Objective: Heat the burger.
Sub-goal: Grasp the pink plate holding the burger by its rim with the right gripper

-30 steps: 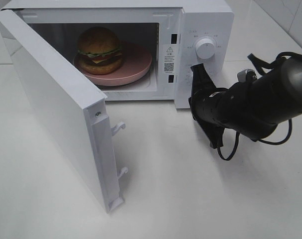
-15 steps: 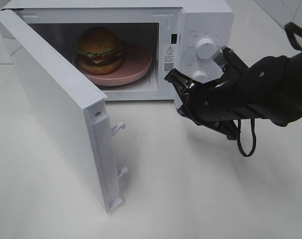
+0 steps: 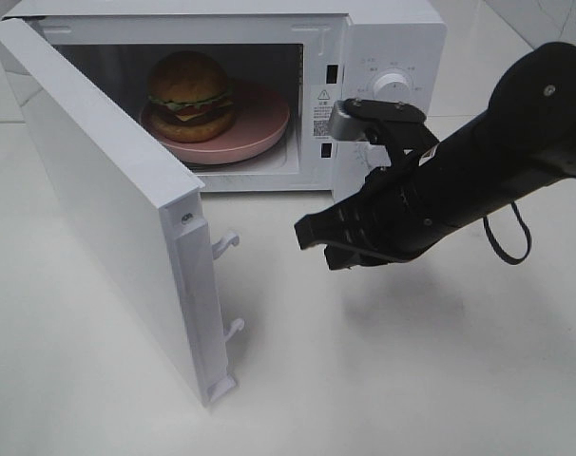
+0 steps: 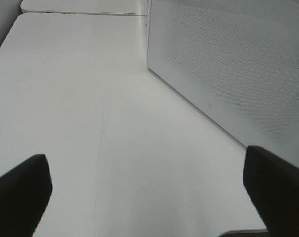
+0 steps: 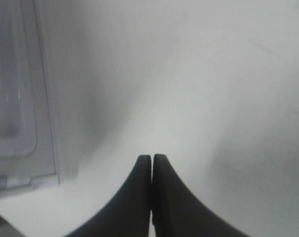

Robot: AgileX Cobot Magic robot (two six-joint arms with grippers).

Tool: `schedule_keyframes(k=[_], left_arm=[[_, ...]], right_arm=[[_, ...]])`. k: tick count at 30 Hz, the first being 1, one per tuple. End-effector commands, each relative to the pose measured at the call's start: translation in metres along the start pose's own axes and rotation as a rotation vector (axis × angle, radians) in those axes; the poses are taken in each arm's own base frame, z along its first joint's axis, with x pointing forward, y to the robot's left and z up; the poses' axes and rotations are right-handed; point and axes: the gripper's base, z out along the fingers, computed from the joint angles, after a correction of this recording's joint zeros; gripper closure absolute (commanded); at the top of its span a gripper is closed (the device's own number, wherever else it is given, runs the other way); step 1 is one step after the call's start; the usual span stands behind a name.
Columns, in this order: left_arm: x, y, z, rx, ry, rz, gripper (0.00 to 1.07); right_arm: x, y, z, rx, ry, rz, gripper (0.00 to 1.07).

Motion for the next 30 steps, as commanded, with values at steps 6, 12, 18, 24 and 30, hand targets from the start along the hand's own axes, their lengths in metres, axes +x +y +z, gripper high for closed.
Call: schedule_keyframes(k=[6,12,18,24,30], left_arm=[[0.000,0.000,-0.001,-0.002,-0.017,-0.002,0.09],[0.000,0.000,-0.001,-0.002,-0.017,-0.002,0.09],[0.000,0.000,-0.001,-0.002,-0.017,-0.002,0.09],[0.000,0.000,-0.001,-0.002,-0.017,-0.002,0.09],[0.000,0.000,-0.001,-0.002,-0.017,-0.002,0.09]], right_arm=[[0.006,0.003,-0.019,-0.013,0.241,-0.474,1.06],[0.001,0.003,-0.029,-0.016,0.277,-0.741,1.04],[-0.009,0.008,-0.040,-0.024,0.250,-0.986,1.04],[-0.021,0.007,-0.047,0.005,0.242,-1.348,1.03],[-0.031,0.006,-0.053,0.043,0.252,-1.593,1.02]])
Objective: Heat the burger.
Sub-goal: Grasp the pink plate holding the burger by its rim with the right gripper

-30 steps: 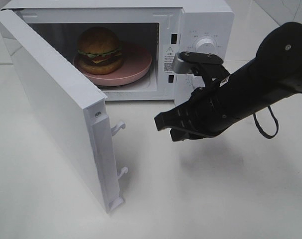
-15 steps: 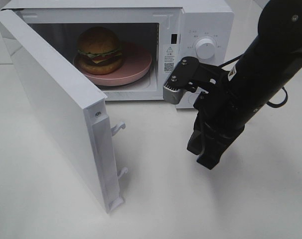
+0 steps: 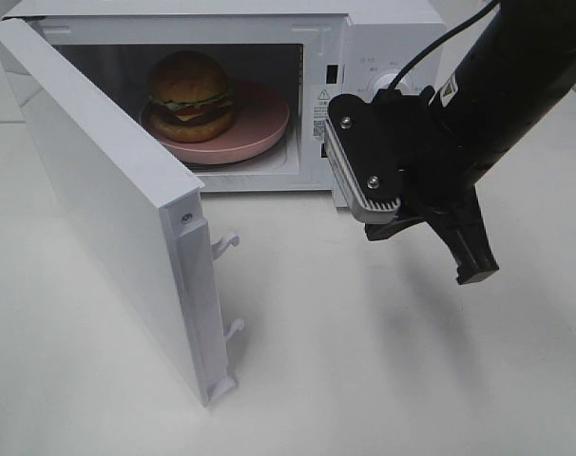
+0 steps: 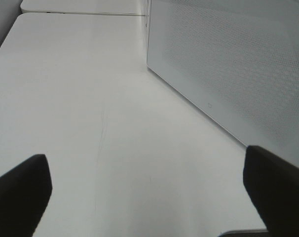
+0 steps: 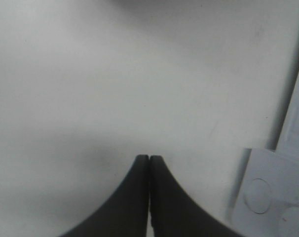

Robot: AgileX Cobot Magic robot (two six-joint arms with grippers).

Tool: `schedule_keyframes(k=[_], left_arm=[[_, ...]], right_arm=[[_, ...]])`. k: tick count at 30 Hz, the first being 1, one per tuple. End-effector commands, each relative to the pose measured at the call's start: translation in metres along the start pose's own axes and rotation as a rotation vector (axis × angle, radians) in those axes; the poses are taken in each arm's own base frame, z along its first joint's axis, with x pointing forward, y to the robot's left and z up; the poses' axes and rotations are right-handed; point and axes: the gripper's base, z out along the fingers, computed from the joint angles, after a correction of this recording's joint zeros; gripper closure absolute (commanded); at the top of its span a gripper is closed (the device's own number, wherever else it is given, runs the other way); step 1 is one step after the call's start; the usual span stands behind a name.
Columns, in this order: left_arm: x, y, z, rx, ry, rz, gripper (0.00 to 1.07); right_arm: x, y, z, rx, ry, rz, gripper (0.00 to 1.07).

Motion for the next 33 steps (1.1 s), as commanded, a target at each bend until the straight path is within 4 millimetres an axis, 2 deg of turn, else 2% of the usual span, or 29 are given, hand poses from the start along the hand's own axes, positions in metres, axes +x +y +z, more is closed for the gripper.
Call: schedule_keyframes(k=[1,3,7,9,10,12,13,14,15,16,17,18,20,24,28,30,33], left_arm=[[0.000,0.000,-0.001,-0.002,-0.017,-0.002,0.09],[0.000,0.000,-0.001,-0.002,-0.017,-0.002,0.09],[0.000,0.000,-0.001,-0.002,-0.017,-0.002,0.09],[0.000,0.000,-0.001,-0.002,-0.017,-0.002,0.09],[0.000,0.000,-0.001,-0.002,-0.017,-0.002,0.09],[0.000,0.000,-0.001,-0.002,-0.017,-0.002,0.09],[0.000,0.000,-0.001,-0.002,-0.017,-0.002,0.09],[0.000,0.000,-0.001,-0.002,-0.017,-0.002,0.09],[0.000,0.000,-0.001,-0.002,-0.017,-0.002,0.09],[0.000,0.000,-0.001,-0.002,-0.017,-0.002,0.09],[0.000,0.000,-0.001,-0.002,-0.017,-0.002,0.09],[0.000,0.000,-0.001,-0.002,-0.017,-0.002,0.09],[0.000,0.000,-0.001,-0.002,-0.017,-0.002,0.09],[0.000,0.000,-0.001,-0.002,-0.017,-0.002,0.09],[0.000,0.000,-0.001,-0.002,-0.017,-0.002,0.09],[0.000,0.000,-0.001,-0.002,-0.017,-0.002,0.09],[0.000,0.000,-0.001,-0.002,-0.017,-0.002,0.09]], right_arm=[[0.001,-0.004,-0.007,0.022,0.023,-0.118,1.02],[0.004,-0.006,-0.007,0.041,0.054,-0.190,1.01],[0.006,-0.008,-0.007,0.060,0.079,-0.223,0.99],[0.005,-0.010,-0.007,0.088,0.077,-0.222,0.91],[0.005,-0.010,-0.007,0.088,0.077,-0.222,0.91],[0.004,-0.014,-0.008,0.132,0.065,-0.189,0.77],[0.004,-0.014,-0.008,0.132,0.065,-0.189,0.77],[0.003,-0.017,-0.008,0.170,0.052,-0.159,0.62],[0.003,-0.017,-0.008,0.170,0.052,-0.159,0.62],[0.002,-0.019,-0.009,0.195,0.047,-0.127,0.47],[0.002,-0.020,-0.009,0.201,0.045,-0.103,0.39],[0.002,-0.020,-0.009,0.201,0.045,-0.103,0.39],[0.002,-0.021,-0.005,0.205,0.040,-0.067,0.13],[0.001,-0.025,0.000,0.203,0.040,-0.065,0.08],[-0.005,-0.031,0.004,0.203,0.036,-0.073,0.09],[-0.015,-0.039,0.007,0.215,0.027,-0.098,0.10],[-0.018,-0.047,0.010,0.231,0.035,-0.107,0.11]])
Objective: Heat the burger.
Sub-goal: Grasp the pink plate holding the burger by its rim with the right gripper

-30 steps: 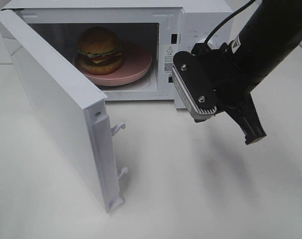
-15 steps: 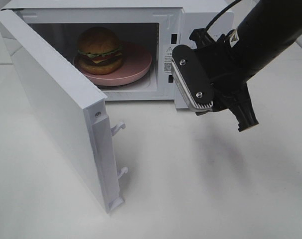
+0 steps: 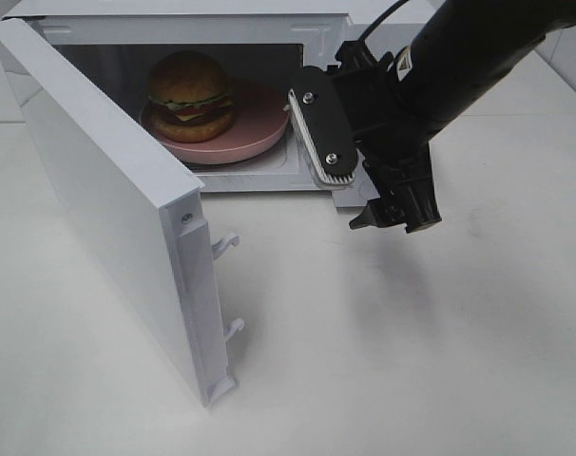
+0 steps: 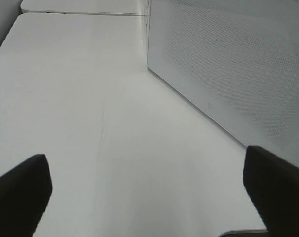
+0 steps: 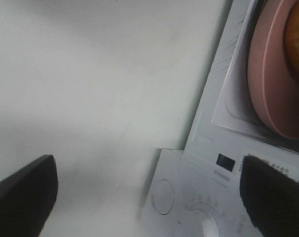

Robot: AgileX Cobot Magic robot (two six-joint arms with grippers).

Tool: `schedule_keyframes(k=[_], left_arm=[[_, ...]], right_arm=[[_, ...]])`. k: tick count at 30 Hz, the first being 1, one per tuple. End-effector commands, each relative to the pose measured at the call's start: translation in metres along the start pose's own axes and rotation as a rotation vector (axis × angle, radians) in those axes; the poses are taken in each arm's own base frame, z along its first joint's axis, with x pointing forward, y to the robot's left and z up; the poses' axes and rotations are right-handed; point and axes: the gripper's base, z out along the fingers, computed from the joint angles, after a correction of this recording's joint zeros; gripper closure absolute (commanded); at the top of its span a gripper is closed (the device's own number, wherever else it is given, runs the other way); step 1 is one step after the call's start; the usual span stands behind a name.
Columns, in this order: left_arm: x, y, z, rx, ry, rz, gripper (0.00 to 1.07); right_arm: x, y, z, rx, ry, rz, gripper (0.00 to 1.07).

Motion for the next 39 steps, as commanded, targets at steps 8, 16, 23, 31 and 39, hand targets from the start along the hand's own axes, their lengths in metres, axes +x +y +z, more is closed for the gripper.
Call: schedule_keyframes(k=[8,16,23,31,39], left_arm=[[0.000,0.000,-0.001,-0.002,-0.017,-0.002,0.09],[0.000,0.000,-0.001,-0.002,-0.017,-0.002,0.09],[0.000,0.000,-0.001,-0.002,-0.017,-0.002,0.09],[0.000,0.000,-0.001,-0.002,-0.017,-0.002,0.09],[0.000,0.000,-0.001,-0.002,-0.017,-0.002,0.09]], right_arm=[[-0.020,-0.019,0.013,0.059,0.025,-0.037,0.13],[-0.034,-0.031,0.030,0.074,0.007,-0.053,0.14],[-0.039,-0.042,0.045,0.076,0.006,-0.053,0.15],[-0.043,-0.051,0.059,0.103,-0.008,-0.016,0.16],[-0.048,-0.061,0.078,0.118,-0.017,-0.012,0.17]])
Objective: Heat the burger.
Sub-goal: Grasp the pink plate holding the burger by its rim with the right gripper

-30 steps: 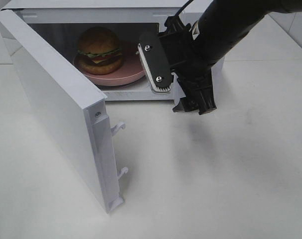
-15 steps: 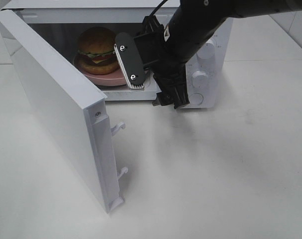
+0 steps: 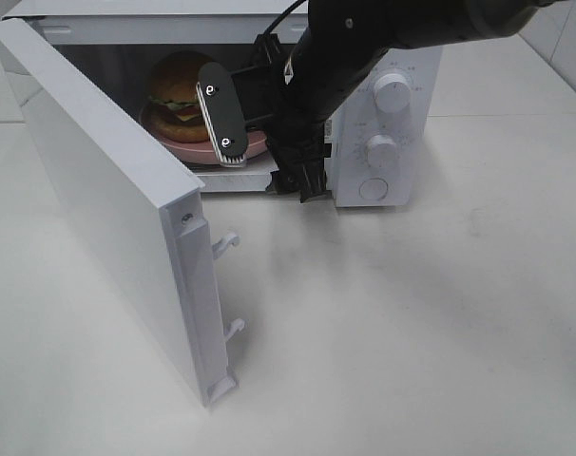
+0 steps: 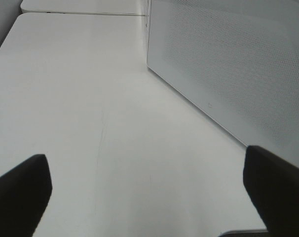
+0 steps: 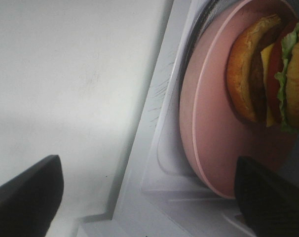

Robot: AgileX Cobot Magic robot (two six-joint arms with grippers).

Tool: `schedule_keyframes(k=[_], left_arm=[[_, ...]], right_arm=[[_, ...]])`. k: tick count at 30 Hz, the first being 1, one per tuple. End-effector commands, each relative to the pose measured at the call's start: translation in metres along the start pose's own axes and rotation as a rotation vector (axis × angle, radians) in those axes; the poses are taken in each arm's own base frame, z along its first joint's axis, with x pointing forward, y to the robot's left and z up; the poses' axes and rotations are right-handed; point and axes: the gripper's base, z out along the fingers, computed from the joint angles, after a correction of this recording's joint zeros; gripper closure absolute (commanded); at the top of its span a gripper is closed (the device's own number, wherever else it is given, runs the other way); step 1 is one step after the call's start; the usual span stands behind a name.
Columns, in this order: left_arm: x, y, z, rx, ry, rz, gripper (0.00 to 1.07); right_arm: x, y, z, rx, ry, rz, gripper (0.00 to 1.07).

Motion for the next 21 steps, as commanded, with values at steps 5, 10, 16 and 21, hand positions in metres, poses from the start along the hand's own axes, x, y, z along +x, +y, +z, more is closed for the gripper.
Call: schedule_keyframes(k=[5,10,16,21], left_arm=[[0.000,0.000,-0.001,-0.002,-0.017,-0.002,0.09],[0.000,0.000,-0.001,-0.002,-0.017,-0.002,0.09],[0.000,0.000,-0.001,-0.002,-0.017,-0.002,0.09],[0.000,0.000,-0.001,-0.002,-0.017,-0.002,0.09]], right_arm=[[-0.009,-0.011,0.020,0.038,-0.020,0.009,0.17],[-0.011,-0.016,0.034,0.043,-0.021,0.034,0.18],[-0.013,-0.019,0.047,0.046,-0.023,0.035,0.19],[-0.015,-0.021,0.057,0.045,-0.023,0.036,0.20]])
